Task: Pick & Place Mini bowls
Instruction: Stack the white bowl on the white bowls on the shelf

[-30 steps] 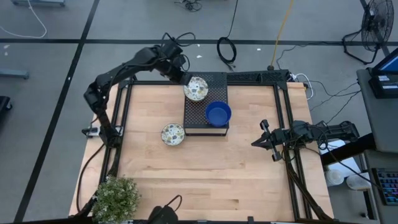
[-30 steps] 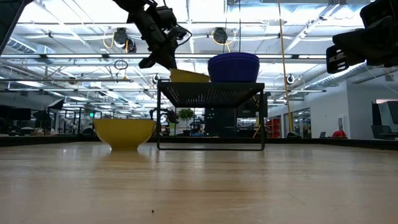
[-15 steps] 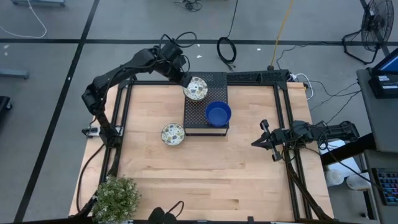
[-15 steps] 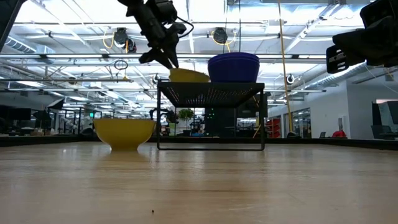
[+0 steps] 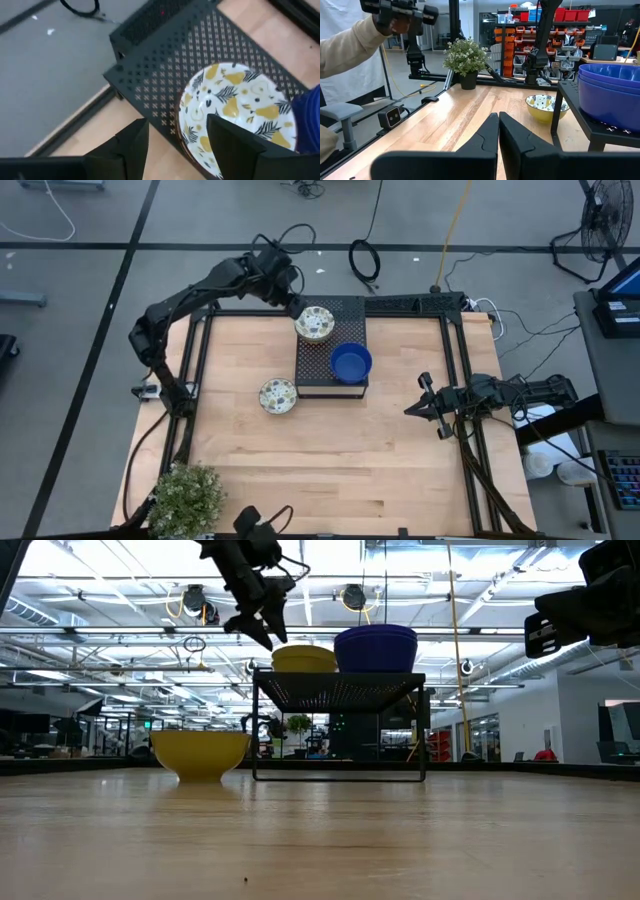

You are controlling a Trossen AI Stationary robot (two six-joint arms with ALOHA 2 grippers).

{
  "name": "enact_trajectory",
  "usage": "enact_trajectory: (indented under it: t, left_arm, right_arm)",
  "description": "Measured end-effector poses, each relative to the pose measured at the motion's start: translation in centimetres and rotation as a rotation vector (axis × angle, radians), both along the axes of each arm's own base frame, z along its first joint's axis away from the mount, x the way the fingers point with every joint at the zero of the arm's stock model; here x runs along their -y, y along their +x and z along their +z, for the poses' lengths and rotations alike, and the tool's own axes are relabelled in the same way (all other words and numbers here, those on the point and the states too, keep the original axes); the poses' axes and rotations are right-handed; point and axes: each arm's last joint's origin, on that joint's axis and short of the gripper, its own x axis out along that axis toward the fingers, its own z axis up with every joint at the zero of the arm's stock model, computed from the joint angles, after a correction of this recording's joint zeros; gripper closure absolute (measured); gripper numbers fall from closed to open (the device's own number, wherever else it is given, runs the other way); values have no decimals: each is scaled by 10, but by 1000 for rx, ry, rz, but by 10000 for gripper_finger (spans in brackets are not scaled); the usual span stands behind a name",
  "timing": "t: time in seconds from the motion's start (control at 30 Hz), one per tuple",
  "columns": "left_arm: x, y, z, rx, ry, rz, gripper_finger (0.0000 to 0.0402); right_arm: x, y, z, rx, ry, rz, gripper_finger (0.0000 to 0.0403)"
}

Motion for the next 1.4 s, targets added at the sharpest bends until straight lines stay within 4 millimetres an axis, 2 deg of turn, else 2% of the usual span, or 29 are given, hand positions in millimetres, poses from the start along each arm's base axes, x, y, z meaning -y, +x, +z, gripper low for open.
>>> enact_trajectory:
  t: [0.1, 0.2, 0.43, 0.6, 0.7, 0.9, 1.07, 1.17, 1.3, 1.4]
  left_arm:
    - [7, -4, 10, 27, 18, 0, 202]
    - [25, -4, 22, 50, 46, -50, 208]
    - [90, 9, 39, 42, 146, -256, 214]
    - [130, 6, 46, 16, 155, -345, 211]
    - [153, -3, 43, -79, 119, -412, 211]
    - [183, -14, 25, -288, 1, -428, 211]
    - [197, -17, -9, -451, 25, -401, 210]
    - [197, -24, -32, -521, 10, -402, 210]
    - [191, -27, -63, -541, -13, -394, 210]
    - [183, -34, -79, -528, -23, -366, 211]
  right_arm:
    - [0, 0, 0, 0, 0, 0, 403]
    - [0, 0, 0, 0, 0, 0, 403]
    - [0, 0, 0, 0, 0, 0, 403]
    - [0, 0, 0, 0, 0, 0, 403]
    - [0, 0, 0, 0, 0, 0, 403]
    - [0, 0, 0, 4, 0, 0, 403]
    - [0, 0, 0, 5, 0, 0, 403]
    - [0, 0, 0, 5, 0, 0, 403]
    - [0, 0, 1, 6, 1, 0, 403]
    - [0, 0, 1, 6, 1, 0, 403]
